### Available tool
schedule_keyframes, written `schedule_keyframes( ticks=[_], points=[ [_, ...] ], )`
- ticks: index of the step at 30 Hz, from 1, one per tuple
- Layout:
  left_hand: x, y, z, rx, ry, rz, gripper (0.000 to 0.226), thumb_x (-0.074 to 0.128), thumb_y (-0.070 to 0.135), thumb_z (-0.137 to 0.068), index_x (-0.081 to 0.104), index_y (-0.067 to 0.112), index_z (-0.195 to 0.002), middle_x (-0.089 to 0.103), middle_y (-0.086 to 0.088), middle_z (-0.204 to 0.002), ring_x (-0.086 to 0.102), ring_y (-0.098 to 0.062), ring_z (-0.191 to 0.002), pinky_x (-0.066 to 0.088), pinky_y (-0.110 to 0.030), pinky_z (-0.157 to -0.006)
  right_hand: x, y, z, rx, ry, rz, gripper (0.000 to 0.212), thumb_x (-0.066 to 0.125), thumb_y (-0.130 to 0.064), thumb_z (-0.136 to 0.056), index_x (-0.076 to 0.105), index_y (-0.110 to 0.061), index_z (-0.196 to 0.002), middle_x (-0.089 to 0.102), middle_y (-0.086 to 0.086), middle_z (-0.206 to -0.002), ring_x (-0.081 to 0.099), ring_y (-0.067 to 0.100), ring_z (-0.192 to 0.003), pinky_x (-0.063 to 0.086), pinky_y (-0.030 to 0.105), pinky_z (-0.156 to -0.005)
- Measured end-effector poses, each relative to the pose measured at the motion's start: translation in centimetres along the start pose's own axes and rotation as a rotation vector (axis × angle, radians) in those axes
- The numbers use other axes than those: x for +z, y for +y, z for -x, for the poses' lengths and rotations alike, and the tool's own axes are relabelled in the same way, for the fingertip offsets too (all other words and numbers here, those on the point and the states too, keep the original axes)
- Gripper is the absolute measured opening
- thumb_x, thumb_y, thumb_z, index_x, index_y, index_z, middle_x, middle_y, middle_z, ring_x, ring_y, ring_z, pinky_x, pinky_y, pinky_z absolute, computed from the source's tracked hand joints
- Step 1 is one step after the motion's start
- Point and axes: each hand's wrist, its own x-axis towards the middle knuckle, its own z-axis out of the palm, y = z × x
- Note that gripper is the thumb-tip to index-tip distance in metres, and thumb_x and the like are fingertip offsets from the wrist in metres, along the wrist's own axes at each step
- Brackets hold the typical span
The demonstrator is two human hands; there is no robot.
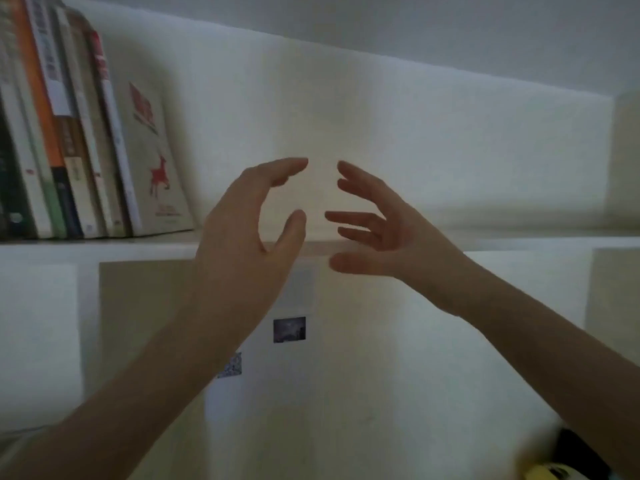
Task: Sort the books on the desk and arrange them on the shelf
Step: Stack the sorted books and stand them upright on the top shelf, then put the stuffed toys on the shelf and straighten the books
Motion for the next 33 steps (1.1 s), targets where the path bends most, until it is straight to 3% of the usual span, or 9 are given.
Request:
schedule_keyframes(
  ticks=[2,6,12,14,17,21,24,29,33],
  points=[
    [1.8,1.7,2.7,-0.018,-0.029,0.16,0.035,0.054,0.013,-0.089,0.057,0.023,-0.123,0.061,0.018,-0.117,0.057,0.002,-0.108,0.046,-0.013,-0.089,-1.4,1.1,4.2,0.014,0.061,-0.027,0.087,0.08,-0.018,-0.071,0.037,-0.03,-0.146,0.04,-0.01,-0.147,0.05,0.007,-0.129,0.042,0.03,-0.108],
    [7.2,4.2,8.3,-0.048,-0.171,0.372,0.028,0.054,0.015,-0.087,0.061,0.023,-0.112,0.066,0.016,-0.105,0.065,-0.004,-0.093,0.049,-0.01,-0.072,-4.6,4.1,12.5,0.133,0.133,0.074,0.071,0.077,-0.015,-0.076,0.047,-0.027,-0.138,0.046,-0.007,-0.141,0.052,0.015,-0.128,0.045,0.031,-0.104],
    [21.4,2.1,18.2,-0.53,-0.679,0.5,0.033,0.067,0.014,-0.087,0.059,0.039,-0.106,0.058,0.019,-0.114,0.063,-0.001,-0.093,0.047,-0.009,-0.068,-10.2,13.7,26.2,0.697,0.324,0.068,0.067,0.084,-0.027,-0.07,0.053,-0.044,-0.126,0.045,-0.017,-0.14,0.051,-0.006,-0.12,0.046,0.028,-0.102],
    [26.3,1.1,22.4,-0.716,-0.926,0.49,0.03,0.068,0.022,-0.086,0.056,0.04,-0.107,0.055,0.011,-0.121,0.062,-0.001,-0.096,0.044,-0.01,-0.067,-12.0,16.6,30.7,0.839,0.415,0.064,0.059,0.082,-0.017,-0.075,0.055,-0.042,-0.122,0.048,-0.013,-0.137,0.051,-0.002,-0.121,0.049,0.025,-0.096],
    [32.4,0.7,28.4,-0.964,-1.189,0.479,0.032,0.071,0.032,-0.083,0.054,0.035,-0.109,0.054,0.002,-0.124,0.063,-0.015,-0.1,0.045,-0.019,-0.07,-14.4,20.0,36.9,1.005,0.515,0.071,0.055,0.077,-0.012,-0.079,0.054,-0.036,-0.123,0.051,-0.008,-0.13,0.051,0.004,-0.117,0.047,0.015,-0.087],
    [38.5,1.6,34.4,-1.063,-1.292,0.435,0.028,0.066,0.032,-0.088,0.051,0.033,-0.111,0.054,-0.005,-0.126,0.061,-0.021,-0.106,0.045,-0.026,-0.074,-16.6,23.9,44.5,1.144,0.577,0.139,0.057,0.078,-0.022,-0.079,0.05,-0.039,-0.126,0.039,-0.006,-0.142,0.043,0.011,-0.124,0.041,0.026,-0.092],
    [42.5,2.4,36.7,-1.123,-1.319,0.42,0.038,0.064,0.033,-0.089,0.049,0.029,-0.123,0.052,-0.006,-0.127,0.061,-0.021,-0.104,0.047,-0.026,-0.07,-17.7,26.6,48.4,1.229,0.613,0.173,0.068,0.078,-0.029,-0.078,0.046,-0.034,-0.138,0.036,-0.007,-0.147,0.04,0.01,-0.124,0.037,0.029,-0.098],
    [48.8,3.8,38.4,-1.232,-1.36,0.472,0.067,0.068,0.046,-0.079,0.044,0.018,-0.135,0.055,-0.007,-0.127,0.059,-0.02,-0.102,0.051,-0.031,-0.075,-18.7,30.7,52.8,1.289,0.616,0.144,0.069,0.077,-0.034,-0.078,0.044,-0.036,-0.138,0.033,-0.013,-0.147,0.039,0.01,-0.125,0.037,0.03,-0.1],
    [54.1,5.0,39.3,-1.352,-1.331,0.465,0.064,0.063,0.038,-0.089,0.037,0.012,-0.141,0.052,-0.007,-0.125,0.054,-0.021,-0.106,0.049,-0.035,-0.079,-19.3,34.3,55.5,1.324,0.629,0.114,0.07,0.076,-0.036,-0.079,0.043,-0.033,-0.141,0.031,-0.009,-0.151,0.038,0.013,-0.128,0.037,0.031,-0.099]
  ],
)
